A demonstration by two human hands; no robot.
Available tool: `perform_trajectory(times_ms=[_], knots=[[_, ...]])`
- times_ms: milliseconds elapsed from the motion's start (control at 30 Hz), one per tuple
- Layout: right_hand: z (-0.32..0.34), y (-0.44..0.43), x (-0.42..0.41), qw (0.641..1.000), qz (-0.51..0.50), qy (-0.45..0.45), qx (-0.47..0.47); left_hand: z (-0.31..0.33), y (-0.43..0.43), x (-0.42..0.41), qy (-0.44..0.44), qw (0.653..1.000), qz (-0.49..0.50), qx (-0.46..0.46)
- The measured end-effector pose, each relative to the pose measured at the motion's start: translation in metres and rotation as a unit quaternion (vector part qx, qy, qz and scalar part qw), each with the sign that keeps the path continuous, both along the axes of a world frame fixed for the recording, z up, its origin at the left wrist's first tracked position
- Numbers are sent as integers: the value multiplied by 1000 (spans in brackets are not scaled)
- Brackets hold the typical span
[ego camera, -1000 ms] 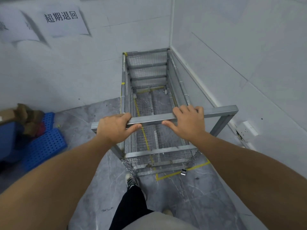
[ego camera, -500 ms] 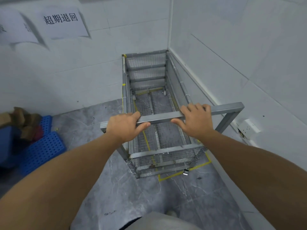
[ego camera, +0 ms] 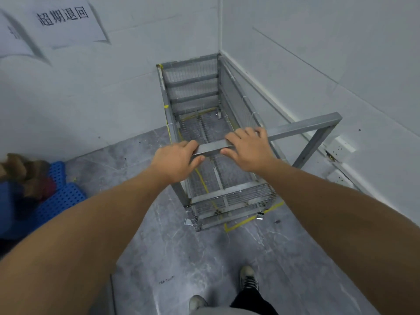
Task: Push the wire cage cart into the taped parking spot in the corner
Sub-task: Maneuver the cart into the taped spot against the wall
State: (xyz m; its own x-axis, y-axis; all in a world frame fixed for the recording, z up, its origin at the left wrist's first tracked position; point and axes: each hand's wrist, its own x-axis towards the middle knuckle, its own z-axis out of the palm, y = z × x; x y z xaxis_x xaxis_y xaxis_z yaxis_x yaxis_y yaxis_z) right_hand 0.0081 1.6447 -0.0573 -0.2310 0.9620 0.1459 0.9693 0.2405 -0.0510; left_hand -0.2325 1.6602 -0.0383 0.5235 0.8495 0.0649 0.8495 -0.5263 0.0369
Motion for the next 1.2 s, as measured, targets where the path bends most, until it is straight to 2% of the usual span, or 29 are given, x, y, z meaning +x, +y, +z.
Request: perform_trajectory(times_ms=[133,267,367,633,733,1200], knots=[[1,-3,-4,1000,-3,14,23,0,5,-28,15,999,-27,-10],[4,-1,-2,999,-12,42,12,-9,6,-40,-60,994,-71,-52],[0,3,-1,997,-18,70,22,-10,8,-40,-69,993,-84,-39],[-27,2,1,978,-6,51,201,-15,11,-43,-77,991,-106,7],[-31,4,0,971,-3,39,236,-15,10,-43,-84,990,-115,12],[-29,3,1,975,-2,63,215,-14,6,-40,-83,995,-61,-9]])
